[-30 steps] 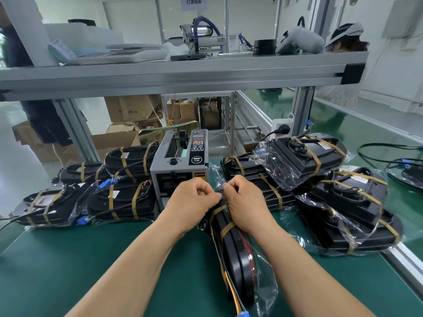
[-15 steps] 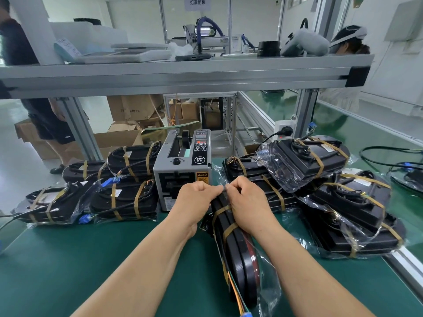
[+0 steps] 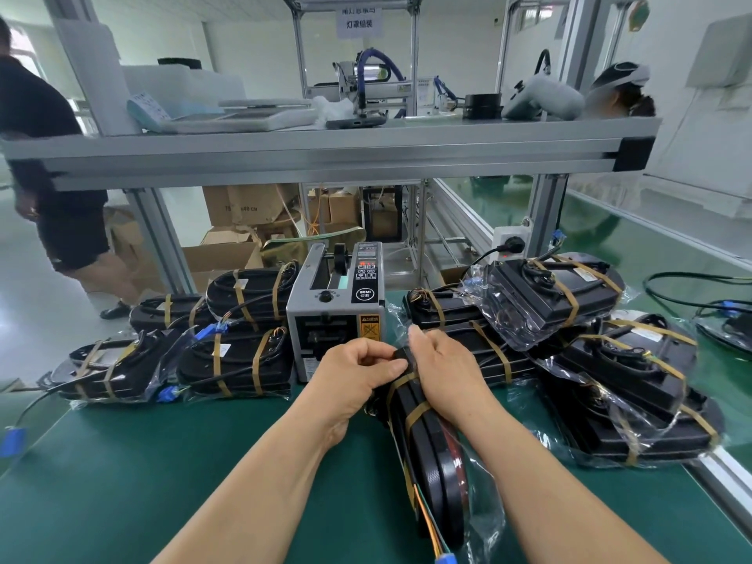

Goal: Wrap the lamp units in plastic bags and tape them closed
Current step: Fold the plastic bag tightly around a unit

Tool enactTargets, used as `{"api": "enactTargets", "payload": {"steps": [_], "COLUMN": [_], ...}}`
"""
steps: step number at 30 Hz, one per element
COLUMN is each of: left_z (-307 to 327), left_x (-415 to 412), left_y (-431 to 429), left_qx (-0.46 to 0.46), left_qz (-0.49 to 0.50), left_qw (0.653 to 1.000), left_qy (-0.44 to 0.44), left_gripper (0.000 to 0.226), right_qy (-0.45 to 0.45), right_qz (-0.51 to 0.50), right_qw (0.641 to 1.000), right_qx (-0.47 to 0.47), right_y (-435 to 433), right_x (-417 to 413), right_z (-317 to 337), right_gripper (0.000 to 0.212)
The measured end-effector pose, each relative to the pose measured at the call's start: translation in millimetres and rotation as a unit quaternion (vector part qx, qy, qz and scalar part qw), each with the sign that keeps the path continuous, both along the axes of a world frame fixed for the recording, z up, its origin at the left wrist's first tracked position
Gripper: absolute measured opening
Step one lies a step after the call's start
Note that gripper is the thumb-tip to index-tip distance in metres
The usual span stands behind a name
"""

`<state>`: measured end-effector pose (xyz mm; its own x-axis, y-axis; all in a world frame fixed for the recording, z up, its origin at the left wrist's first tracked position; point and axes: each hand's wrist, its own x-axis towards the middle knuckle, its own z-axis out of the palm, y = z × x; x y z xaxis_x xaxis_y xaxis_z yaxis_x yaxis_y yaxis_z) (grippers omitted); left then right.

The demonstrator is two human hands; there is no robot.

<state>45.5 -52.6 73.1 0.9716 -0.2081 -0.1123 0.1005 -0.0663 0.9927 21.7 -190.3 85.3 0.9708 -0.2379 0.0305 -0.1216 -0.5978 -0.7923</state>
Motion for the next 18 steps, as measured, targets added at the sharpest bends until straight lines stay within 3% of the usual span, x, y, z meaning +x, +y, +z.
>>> {"api": "enactTargets", "payload": {"steps": [2, 5, 10, 12, 15, 18], "left_z": [2, 6, 23, 33, 43, 38], "left_x": [-5, -17, -42, -52, -64, -78], "left_y": [-1, -1, -1, 1, 7, 15], "left_qx": [-0.019, -0.064, -0.068, -0.053, 0.001, 0.007], "left_qz": [0.023, 0.049, 0.047, 0.042, 0.031, 0.005], "left_qw": [1.0, 0.997, 0.99, 0.98, 0.948, 0.919], "left_qy": [-0.004, -0.013, -0.11, -0.188, -0.317, -0.395], "left_gripper": [0.011, 0.01, 0.018, 0.022, 0.028, 0.043], "right_qy": [0.047, 0.108, 0.046, -0.003, -0.1, -0.121], "right_qz": [0.031, 0.025, 0.06, 0.111, 0.126, 0.099], "right_qw": [0.998, 0.992, 0.977, 0.961, 0.952, 0.948], "right_qx": [-0.017, 0.053, 0.2, 0.255, 0.259, 0.277], "right_y": [4, 7, 11, 14, 20, 27], "right_x": [-2, -8, -32, -43, -57, -71], "right_z": [7, 13, 23, 27, 29, 25], "right_gripper": [0.065, 0.081, 0.075, 0.083, 0.068, 0.097]}}
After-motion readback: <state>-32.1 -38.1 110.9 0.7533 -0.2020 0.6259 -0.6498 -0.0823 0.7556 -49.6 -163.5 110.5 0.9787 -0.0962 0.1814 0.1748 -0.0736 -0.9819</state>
